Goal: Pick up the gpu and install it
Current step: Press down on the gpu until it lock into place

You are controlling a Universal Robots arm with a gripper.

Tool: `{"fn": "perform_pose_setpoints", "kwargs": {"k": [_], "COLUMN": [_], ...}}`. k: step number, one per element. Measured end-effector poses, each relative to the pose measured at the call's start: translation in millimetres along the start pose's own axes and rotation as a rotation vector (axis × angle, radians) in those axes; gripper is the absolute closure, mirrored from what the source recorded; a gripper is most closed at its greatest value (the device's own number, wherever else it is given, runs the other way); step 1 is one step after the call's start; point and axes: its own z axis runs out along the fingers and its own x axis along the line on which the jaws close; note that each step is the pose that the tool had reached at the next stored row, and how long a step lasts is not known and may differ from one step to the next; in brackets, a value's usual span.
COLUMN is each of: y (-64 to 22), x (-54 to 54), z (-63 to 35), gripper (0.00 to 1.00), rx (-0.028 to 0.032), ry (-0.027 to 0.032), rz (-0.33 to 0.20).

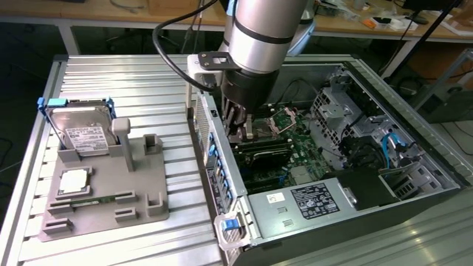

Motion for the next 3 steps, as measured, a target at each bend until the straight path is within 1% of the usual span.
{"fn": "perform_pose_setpoints", "kwargs": {"k": [3], "y": [0.0], "x": [0.0], "z": [0.0], "gripper": [0.89], "rx": [0.0000], "ry": [0.0000], "rz": [0.000]}}
